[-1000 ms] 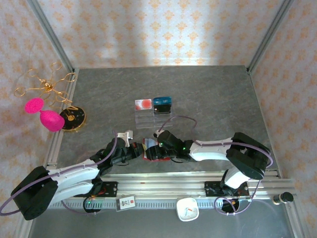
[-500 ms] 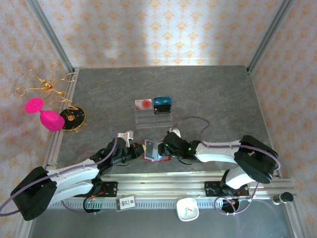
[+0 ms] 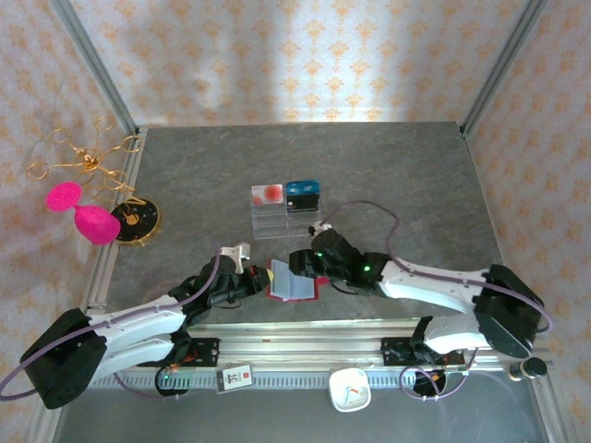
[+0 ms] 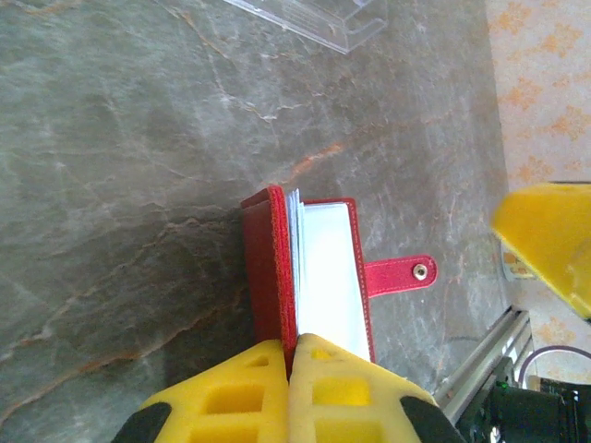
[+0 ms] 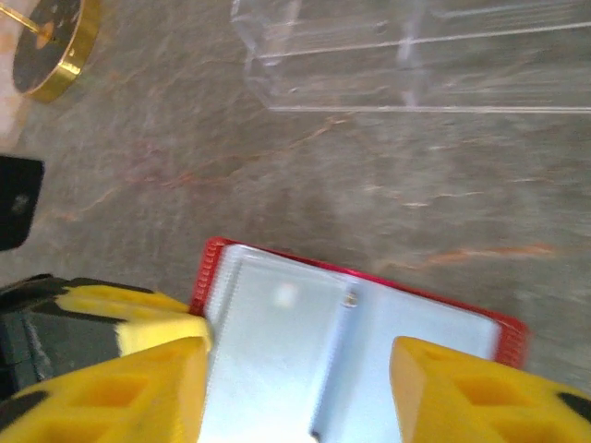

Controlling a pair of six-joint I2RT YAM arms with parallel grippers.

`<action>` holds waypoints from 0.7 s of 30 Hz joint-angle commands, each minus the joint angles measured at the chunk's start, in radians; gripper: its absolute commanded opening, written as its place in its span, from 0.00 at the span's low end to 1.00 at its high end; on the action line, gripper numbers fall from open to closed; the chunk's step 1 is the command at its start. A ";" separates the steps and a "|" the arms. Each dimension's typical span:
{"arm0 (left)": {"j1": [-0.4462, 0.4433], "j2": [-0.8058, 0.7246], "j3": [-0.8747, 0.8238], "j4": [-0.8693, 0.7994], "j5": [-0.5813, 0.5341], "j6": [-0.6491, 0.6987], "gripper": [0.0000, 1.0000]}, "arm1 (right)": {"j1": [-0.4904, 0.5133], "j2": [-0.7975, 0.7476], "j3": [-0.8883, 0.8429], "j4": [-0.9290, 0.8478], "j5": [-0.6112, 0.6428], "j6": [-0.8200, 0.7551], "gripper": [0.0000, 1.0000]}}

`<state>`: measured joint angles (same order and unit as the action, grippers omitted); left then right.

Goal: Take the credit cards out of the card holder

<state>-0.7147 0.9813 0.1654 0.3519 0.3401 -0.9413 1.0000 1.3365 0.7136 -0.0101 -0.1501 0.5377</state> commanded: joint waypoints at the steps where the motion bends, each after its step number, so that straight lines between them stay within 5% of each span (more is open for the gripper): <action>1: -0.015 0.009 0.039 0.028 0.010 0.013 0.00 | 0.041 0.111 0.046 0.017 -0.056 -0.065 0.60; 10: -0.027 0.026 0.028 0.045 0.001 -0.004 0.00 | 0.060 0.259 0.042 -0.014 0.031 -0.028 0.56; 21: -0.025 0.025 0.000 0.039 -0.022 -0.026 0.00 | 0.052 0.163 -0.072 -0.133 0.254 0.105 0.57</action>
<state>-0.7334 1.0088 0.1734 0.3573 0.3325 -0.9531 1.0595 1.5291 0.6796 -0.0292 -0.0368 0.5869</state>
